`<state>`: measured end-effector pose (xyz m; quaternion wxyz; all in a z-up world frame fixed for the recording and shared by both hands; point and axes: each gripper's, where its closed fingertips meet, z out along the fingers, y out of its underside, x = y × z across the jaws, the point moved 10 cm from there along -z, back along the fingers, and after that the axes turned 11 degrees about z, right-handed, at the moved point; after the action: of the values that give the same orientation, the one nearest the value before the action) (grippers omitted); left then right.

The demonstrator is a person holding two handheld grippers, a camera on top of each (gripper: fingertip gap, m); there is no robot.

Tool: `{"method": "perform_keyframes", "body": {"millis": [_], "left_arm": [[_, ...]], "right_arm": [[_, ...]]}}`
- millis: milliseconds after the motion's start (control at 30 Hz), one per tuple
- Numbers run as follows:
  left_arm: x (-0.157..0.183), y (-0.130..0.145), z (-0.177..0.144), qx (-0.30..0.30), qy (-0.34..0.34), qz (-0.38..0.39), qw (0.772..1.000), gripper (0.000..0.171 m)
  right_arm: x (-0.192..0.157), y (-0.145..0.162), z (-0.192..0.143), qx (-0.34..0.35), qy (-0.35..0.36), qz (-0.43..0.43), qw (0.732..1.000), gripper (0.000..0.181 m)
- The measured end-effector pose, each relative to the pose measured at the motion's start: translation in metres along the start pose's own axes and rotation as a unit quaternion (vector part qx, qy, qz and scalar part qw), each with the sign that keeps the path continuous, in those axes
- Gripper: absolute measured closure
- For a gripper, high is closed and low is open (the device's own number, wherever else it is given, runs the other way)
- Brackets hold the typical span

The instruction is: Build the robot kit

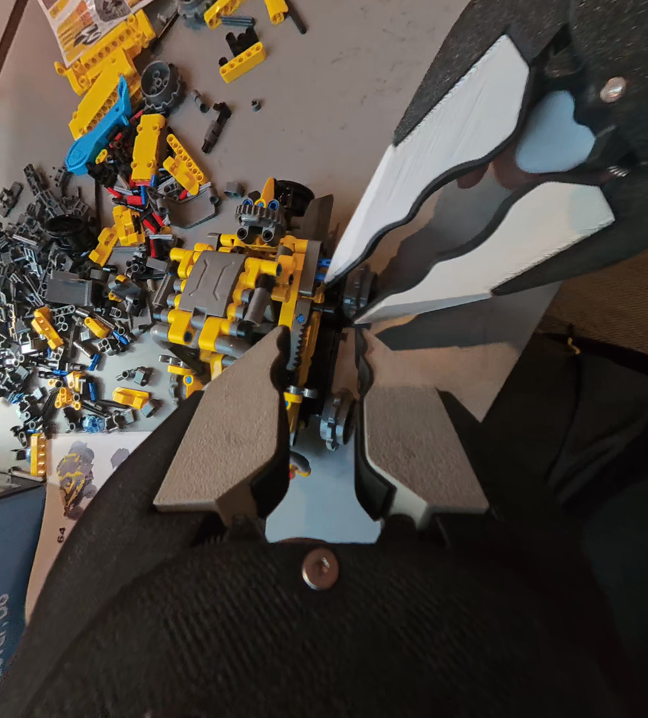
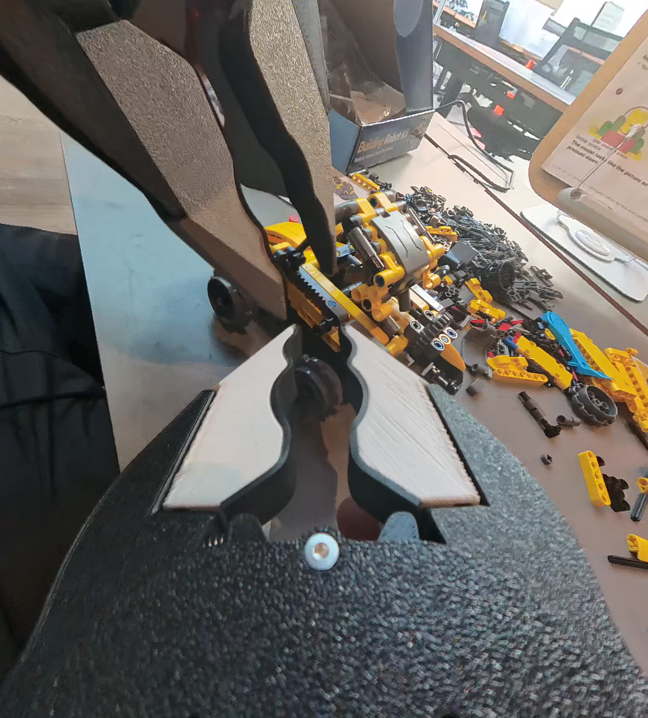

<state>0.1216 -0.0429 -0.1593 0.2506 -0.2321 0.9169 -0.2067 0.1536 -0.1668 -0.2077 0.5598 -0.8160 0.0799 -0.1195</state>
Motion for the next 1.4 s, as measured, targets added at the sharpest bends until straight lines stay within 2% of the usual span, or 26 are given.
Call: {"method": "perform_keyframes", "body": {"millis": [100,200,400,500,600,733,833,933,1033,1100,1133,1233,1400], "left_arm": [[0.001,0.001,0.000,-0.020,0.002,0.022,1.000,0.141],[0.001,-0.001,0.009,-0.065,-0.022,0.061,0.996,0.151],[0.005,-0.005,0.019,-0.111,-0.054,0.126,0.984,0.135],[0.012,0.000,0.023,-0.129,-0.048,0.171,0.975,0.115],[0.011,0.004,0.028,-0.119,-0.036,0.196,0.973,0.103],[0.000,0.005,0.031,-0.119,0.014,0.183,0.976,0.085],[-0.011,0.007,0.033,-0.119,0.027,0.180,0.976,0.084],[-0.021,0.009,0.035,-0.092,0.037,0.156,0.983,0.084],[-0.024,0.011,0.037,-0.080,0.055,0.143,0.985,0.070],[-0.026,0.010,0.036,-0.080,0.064,0.144,0.984,0.071],[-0.027,0.010,0.037,-0.079,0.076,0.143,0.984,0.066],[-0.024,0.012,0.038,-0.077,0.120,0.159,0.977,0.038],[-0.029,0.012,0.035,-0.078,0.144,0.166,0.972,0.038]], "right_arm": [[0.000,0.001,0.000,-0.003,-0.005,-0.002,1.000,0.165],[0.000,0.001,0.002,-0.014,-0.016,-0.003,1.000,0.164],[-0.002,0.001,0.001,-0.010,-0.028,-0.008,1.000,0.164],[-0.001,0.001,-0.002,0.002,-0.034,-0.004,0.999,0.164],[0.002,0.000,-0.005,0.016,-0.040,0.012,0.999,0.165],[0.004,-0.001,-0.009,0.032,-0.048,0.020,0.998,0.167],[0.003,-0.001,-0.007,0.023,-0.051,0.015,0.998,0.169],[0.001,0.000,-0.003,0.006,-0.054,0.005,0.999,0.169],[0.000,0.000,-0.003,0.003,-0.054,0.001,0.999,0.169],[0.001,0.000,-0.003,0.007,-0.055,0.007,0.998,0.169],[0.002,0.000,-0.004,0.010,-0.055,0.011,0.998,0.169],[0.003,-0.001,-0.005,0.015,-0.056,0.018,0.998,0.169],[0.003,0.000,-0.003,0.005,-0.055,0.017,0.998,0.169]]}}
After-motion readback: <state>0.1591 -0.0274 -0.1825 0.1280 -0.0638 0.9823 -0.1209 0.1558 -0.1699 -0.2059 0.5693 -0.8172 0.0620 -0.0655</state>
